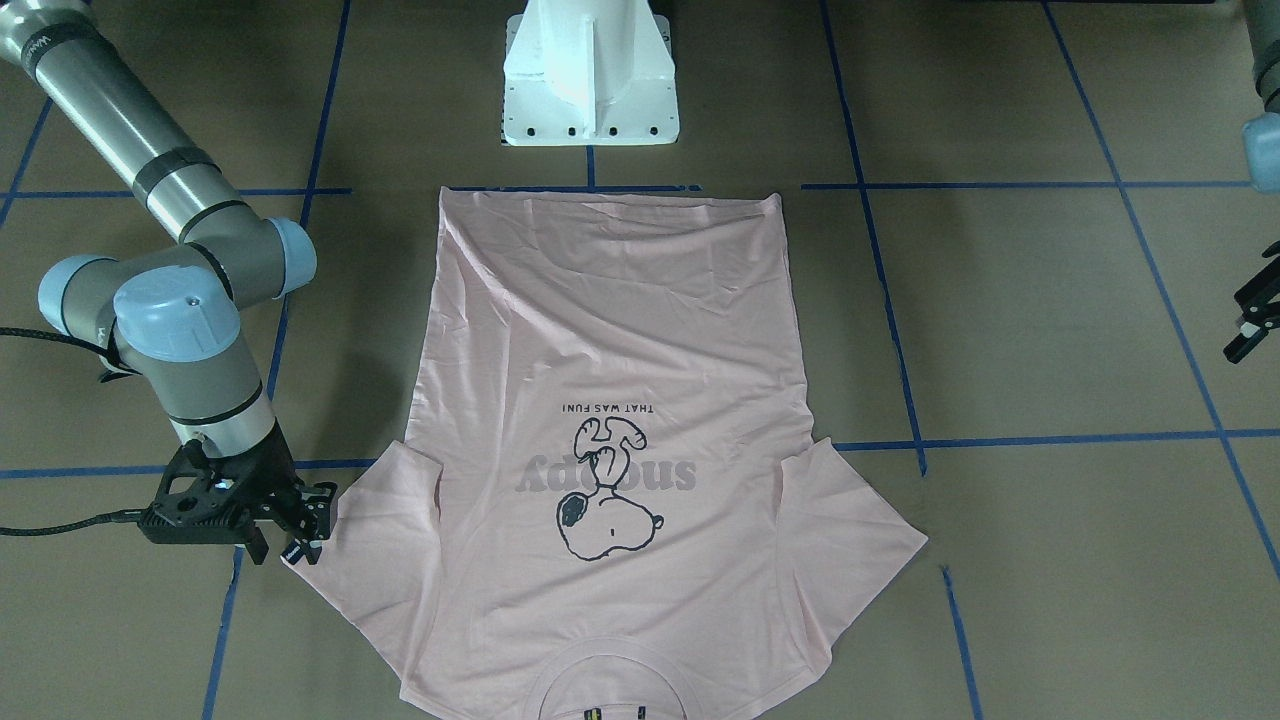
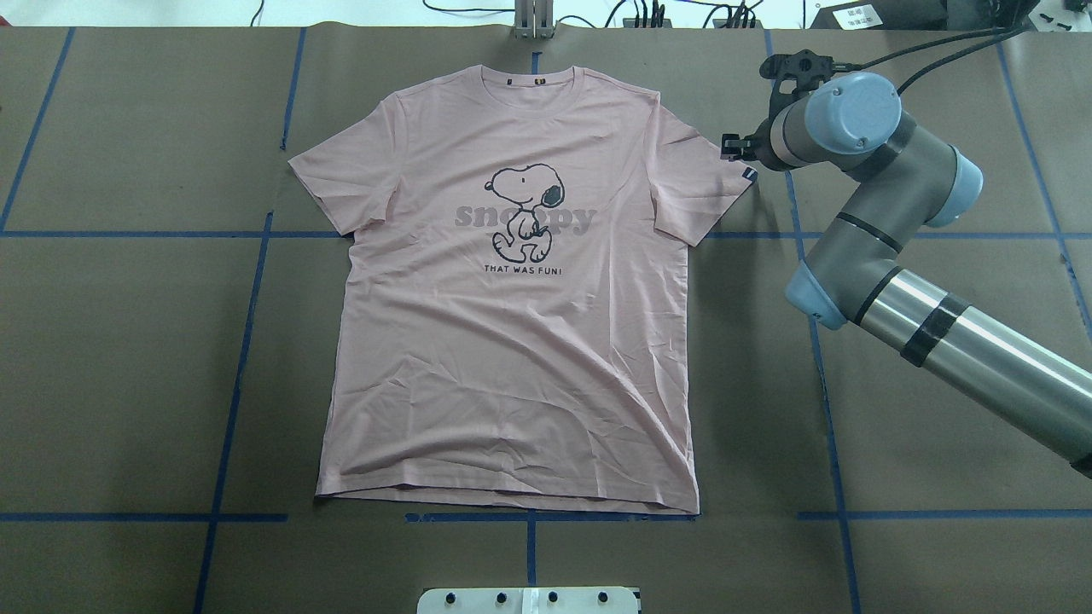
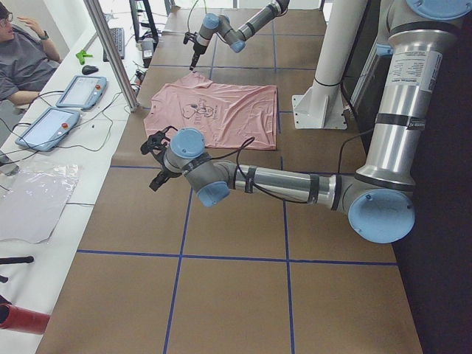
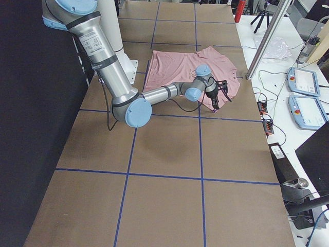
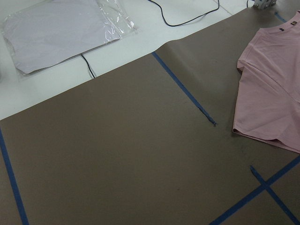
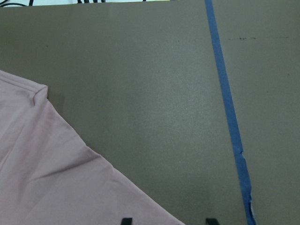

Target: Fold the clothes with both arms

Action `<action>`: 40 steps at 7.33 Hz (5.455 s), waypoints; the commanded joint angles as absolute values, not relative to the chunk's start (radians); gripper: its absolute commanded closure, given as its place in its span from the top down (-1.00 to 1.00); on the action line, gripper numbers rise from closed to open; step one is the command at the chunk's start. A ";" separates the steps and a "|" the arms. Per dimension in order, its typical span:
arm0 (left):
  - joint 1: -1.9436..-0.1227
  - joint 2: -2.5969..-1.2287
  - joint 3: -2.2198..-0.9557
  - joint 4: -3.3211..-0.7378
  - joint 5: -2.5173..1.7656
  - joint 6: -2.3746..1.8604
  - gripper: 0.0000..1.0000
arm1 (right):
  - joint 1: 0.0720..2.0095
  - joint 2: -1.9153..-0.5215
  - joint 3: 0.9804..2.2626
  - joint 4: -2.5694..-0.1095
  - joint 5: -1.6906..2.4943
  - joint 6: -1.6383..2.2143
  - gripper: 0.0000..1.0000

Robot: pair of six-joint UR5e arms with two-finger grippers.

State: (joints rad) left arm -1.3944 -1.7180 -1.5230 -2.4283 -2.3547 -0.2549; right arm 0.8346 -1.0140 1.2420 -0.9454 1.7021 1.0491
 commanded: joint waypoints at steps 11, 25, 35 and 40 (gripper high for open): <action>-1.394 -1.717 -1.523 -2.430 -2.355 -0.252 1.00 | 0.815 -0.991 1.200 -0.946 1.681 1.104 -1.00; -1.350 -1.720 -1.517 -2.421 -2.297 -0.264 1.00 | 0.722 -0.703 1.189 -1.244 1.610 1.209 1.00; -0.868 -2.074 -1.200 -2.430 -1.743 -0.991 0.19 | 1.221 -1.195 1.519 -1.232 2.273 0.406 1.00; -0.854 -2.128 -1.111 -2.439 -1.727 -1.005 -0.01 | 1.221 -1.197 1.519 -1.232 2.272 0.403 1.00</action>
